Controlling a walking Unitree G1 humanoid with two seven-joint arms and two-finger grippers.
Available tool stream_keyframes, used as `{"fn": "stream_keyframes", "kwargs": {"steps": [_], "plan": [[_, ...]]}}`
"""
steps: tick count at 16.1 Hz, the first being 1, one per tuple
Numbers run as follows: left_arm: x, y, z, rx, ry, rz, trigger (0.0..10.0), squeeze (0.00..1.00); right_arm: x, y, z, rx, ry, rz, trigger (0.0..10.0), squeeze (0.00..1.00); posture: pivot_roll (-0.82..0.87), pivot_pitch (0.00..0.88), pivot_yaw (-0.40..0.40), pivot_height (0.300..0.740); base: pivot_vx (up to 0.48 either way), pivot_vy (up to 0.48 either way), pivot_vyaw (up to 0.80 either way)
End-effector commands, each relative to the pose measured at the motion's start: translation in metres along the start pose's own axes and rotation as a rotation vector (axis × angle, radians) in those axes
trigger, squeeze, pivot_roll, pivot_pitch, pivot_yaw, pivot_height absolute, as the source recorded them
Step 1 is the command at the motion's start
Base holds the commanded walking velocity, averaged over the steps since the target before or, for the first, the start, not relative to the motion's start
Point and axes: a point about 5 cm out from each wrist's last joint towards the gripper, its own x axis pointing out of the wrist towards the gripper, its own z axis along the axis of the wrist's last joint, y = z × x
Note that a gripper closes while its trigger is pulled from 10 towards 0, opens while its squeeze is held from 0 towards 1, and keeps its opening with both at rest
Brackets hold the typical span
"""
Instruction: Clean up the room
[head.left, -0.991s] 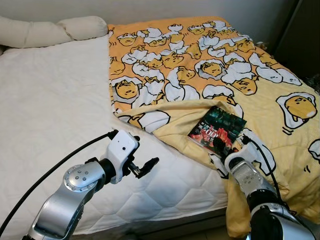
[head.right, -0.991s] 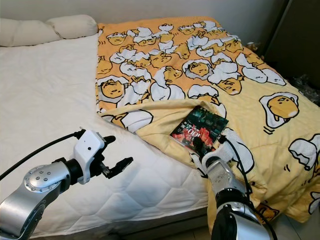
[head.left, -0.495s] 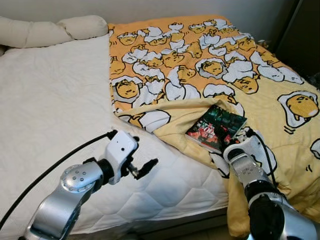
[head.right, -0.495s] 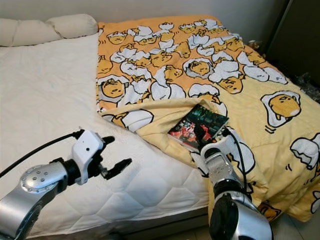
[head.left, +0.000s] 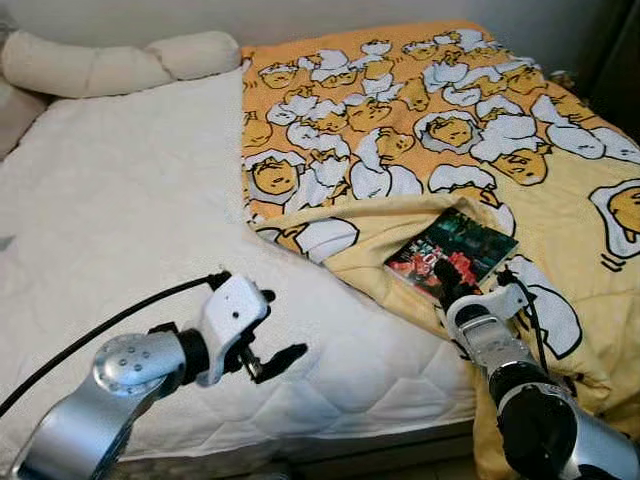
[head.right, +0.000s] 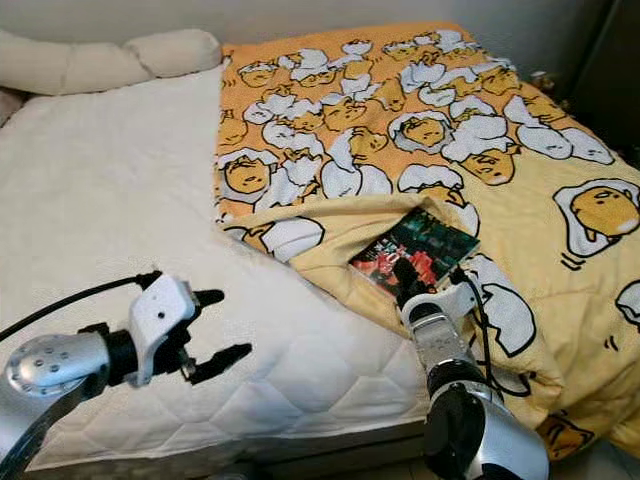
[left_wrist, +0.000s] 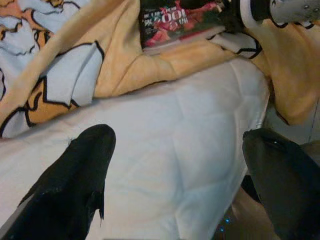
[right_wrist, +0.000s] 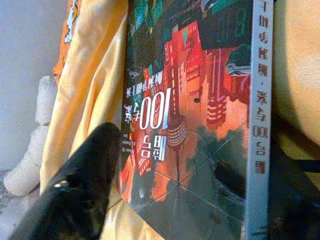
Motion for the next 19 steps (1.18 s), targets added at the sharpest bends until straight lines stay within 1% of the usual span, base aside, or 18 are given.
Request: {"fn": "stream_keyframes", "kwargs": {"steps": [1,5,7,10,12,15,16,17,19], "plan": [[-0.007,0.002,0.002,0.008,0.009,0.016,10.0,0.00,0.006,0.018,-0.007,0.028,0.022,0.068,0.0,0.00,0.31,0.000,0.116,0.740,0.000,0.000,0.00],[-0.006,-0.001,0.003,-0.005,0.002,0.033,10.0,0.00,0.007,0.022,-0.004,0.047,0.000,0.082,0.0,0.00,0.31,0.000,0.091,0.740,0.000,0.000,0.00],[-0.005,-0.002,0.003,-0.011,-0.005,0.037,10.0,0.00,0.007,0.022,-0.002,0.066,-0.012,0.089,0.0,0.00,0.31,0.000,0.084,0.740,0.000,0.000,0.00],[-0.003,-0.002,0.003,-0.014,-0.009,0.040,10.0,0.00,0.006,0.020,-0.004,0.063,-0.003,0.094,0.0,0.00,0.31,0.000,0.079,0.740,0.000,0.000,0.00],[0.001,-0.002,0.004,-0.015,-0.019,0.041,10.0,0.00,0.004,0.014,-0.002,0.083,-0.013,0.080,0.0,0.00,0.29,0.000,0.076,0.740,0.000,0.000,0.00],[0.008,-0.001,0.006,-0.023,-0.043,0.048,10.0,0.00,0.003,0.012,0.001,0.097,-0.025,0.085,0.0,0.00,0.26,0.000,0.068,0.740,0.000,0.000,0.00],[0.014,0.002,0.008,-0.035,-0.067,0.062,10.0,0.00,0.003,0.010,0.006,0.096,-0.038,0.087,0.0,0.00,0.24,0.000,0.062,0.740,0.000,0.000,0.00],[0.017,0.004,0.009,-0.042,-0.077,0.070,10.0,0.00,0.002,0.010,0.009,0.098,-0.047,0.093,0.0,0.00,0.22,0.000,0.057,0.740,0.000,0.000,0.00],[0.030,0.012,0.012,-0.083,-0.123,0.111,10.0,0.00,0.000,0.007,0.025,0.115,-0.102,0.138,0.0,0.00,0.15,0.000,0.048,0.740,0.000,0.000,0.00]]}}
